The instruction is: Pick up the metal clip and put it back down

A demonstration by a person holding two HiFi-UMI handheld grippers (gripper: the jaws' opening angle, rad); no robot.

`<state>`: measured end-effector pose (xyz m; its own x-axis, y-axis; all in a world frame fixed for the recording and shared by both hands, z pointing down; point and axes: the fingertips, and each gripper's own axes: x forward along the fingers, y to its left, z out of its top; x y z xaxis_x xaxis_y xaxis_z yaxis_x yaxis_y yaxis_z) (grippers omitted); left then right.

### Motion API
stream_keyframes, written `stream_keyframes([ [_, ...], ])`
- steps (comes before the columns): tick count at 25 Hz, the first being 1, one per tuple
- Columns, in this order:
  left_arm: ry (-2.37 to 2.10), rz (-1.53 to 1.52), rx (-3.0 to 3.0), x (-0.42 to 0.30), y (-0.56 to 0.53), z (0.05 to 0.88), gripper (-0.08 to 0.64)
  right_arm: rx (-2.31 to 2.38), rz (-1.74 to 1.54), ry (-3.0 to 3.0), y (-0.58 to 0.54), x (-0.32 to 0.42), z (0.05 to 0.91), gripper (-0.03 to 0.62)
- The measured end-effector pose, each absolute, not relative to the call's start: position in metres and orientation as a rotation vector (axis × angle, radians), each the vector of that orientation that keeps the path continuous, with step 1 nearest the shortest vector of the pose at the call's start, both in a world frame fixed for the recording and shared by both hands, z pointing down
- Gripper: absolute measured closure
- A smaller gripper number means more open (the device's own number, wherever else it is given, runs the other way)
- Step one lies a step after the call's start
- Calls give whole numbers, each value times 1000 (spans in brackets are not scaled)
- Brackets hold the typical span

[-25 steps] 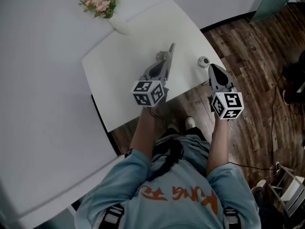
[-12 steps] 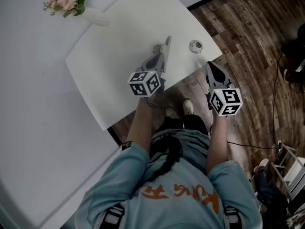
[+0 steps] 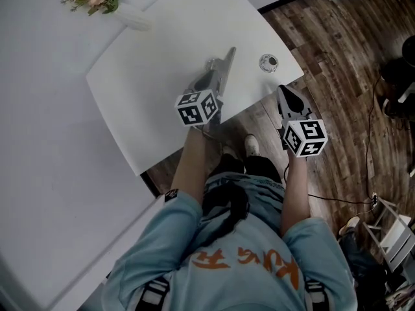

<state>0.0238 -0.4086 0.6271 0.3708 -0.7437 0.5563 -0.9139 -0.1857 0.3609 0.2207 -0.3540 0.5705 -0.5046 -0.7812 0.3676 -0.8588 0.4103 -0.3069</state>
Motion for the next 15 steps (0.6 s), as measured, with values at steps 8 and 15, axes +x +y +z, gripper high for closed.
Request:
stream_keyframes([
  [8,-1449,246,1836,1,-391,628,374,1429,642,-2521,-338,213,553,580],
  [15,-1668,-46,1851,-33,-356,529,491,1340,533,-2636,-330,175,513,580],
])
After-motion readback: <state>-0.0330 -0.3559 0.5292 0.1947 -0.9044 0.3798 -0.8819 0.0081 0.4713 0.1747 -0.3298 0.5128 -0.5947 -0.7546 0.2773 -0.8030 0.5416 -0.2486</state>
